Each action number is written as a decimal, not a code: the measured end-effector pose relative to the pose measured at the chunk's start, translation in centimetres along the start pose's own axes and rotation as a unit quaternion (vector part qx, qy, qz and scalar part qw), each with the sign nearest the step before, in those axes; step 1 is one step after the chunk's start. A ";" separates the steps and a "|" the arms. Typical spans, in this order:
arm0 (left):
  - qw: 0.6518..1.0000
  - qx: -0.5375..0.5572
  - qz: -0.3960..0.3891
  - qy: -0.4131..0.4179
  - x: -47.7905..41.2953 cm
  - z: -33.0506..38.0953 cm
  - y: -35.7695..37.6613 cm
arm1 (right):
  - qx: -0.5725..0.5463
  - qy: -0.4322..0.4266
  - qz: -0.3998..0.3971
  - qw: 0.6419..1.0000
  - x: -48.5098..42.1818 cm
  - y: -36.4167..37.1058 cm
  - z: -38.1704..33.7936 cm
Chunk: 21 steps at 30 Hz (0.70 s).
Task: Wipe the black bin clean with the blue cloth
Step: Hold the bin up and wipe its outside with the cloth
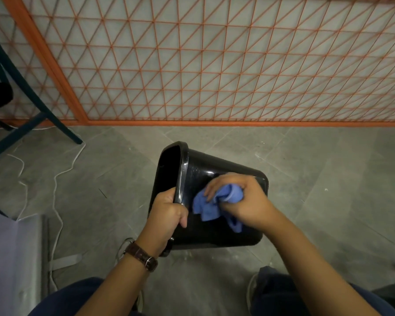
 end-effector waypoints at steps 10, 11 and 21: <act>0.992 -0.081 -0.069 0.065 0.5 -0.9 1.6 | -0.345 0.097 0.358 0.862 -1.3 -5.0 0.0; 0.990 -0.087 -0.082 0.078 0.9 -0.7 1.9 | -0.326 0.102 0.350 0.872 -1.5 -5.0 0.0; 0.945 -0.229 -0.187 0.137 1.8 -2.6 3.6 | -0.112 0.239 0.309 0.914 -3.2 -3.3 0.6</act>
Point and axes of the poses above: each hand's wrist, its own x-axis away from the middle knuckle, its own y-axis out of the palm, z = x × y, the point moved 1 cm from there along -x, towards the middle knuckle, and after that the axes turned 7 degrees about -x, right-handed, at the moved point
